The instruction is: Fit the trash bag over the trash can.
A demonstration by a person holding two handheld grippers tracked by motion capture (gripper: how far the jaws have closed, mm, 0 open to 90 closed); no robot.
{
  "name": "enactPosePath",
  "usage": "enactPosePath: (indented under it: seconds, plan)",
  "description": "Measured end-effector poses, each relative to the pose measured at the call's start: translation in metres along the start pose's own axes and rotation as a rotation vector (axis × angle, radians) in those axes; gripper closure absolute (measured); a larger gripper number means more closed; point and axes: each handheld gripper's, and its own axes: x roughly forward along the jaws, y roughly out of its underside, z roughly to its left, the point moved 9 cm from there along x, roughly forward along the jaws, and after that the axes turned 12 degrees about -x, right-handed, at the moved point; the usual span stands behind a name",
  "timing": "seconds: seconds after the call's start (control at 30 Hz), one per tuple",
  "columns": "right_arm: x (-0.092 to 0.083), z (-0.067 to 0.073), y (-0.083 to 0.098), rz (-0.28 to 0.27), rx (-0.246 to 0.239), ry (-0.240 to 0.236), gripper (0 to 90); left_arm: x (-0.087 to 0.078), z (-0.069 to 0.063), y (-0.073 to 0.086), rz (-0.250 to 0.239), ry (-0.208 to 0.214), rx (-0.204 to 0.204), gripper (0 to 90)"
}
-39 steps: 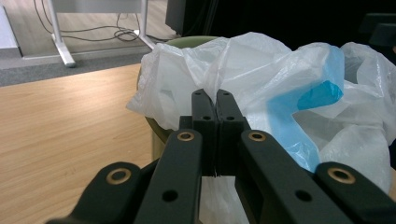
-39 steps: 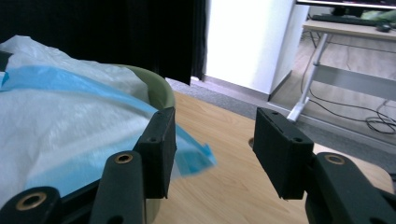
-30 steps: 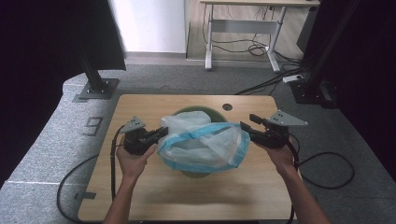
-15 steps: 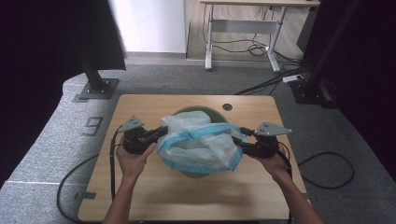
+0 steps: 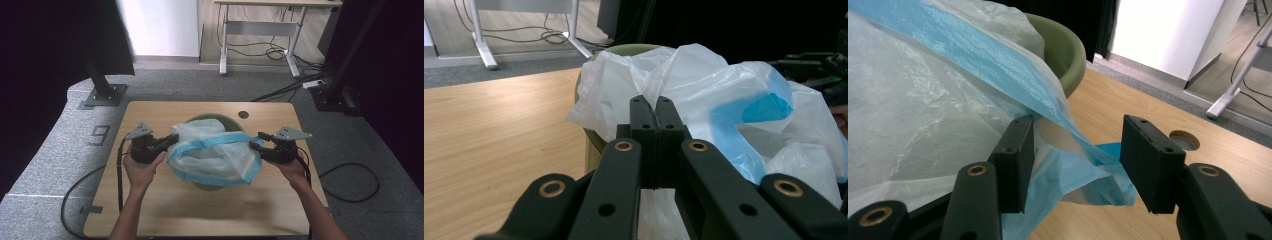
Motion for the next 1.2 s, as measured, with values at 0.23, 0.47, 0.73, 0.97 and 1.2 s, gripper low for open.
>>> enactPosePath:
  seconds: [0.23,0.47,0.73,0.97,1.2]
  plan:
    - [0.007,-0.003,-0.003,-0.003,-0.008,-0.003,68.5,-0.001,0.0,-0.007,0.0,0.011,-0.005,89.4]
    - [0.012,-0.009,-0.015,0.001,-0.034,-0.005,87.7,0.001,0.005,-0.018,-0.003,0.018,-0.017,89.5]
    - [0.023,-0.026,-0.031,-0.013,-0.02,0.037,87.8,0.011,0.021,-0.027,-0.008,0.012,-0.052,89.4]
    - [0.047,-0.041,-0.028,0.033,0.031,0.043,87.4,0.024,0.042,-0.031,0.001,-0.036,-0.08,89.4]
    - [0.065,-0.047,-0.018,0.045,0.096,0.032,87.5,0.033,0.052,-0.031,-0.004,-0.053,-0.096,89.6]
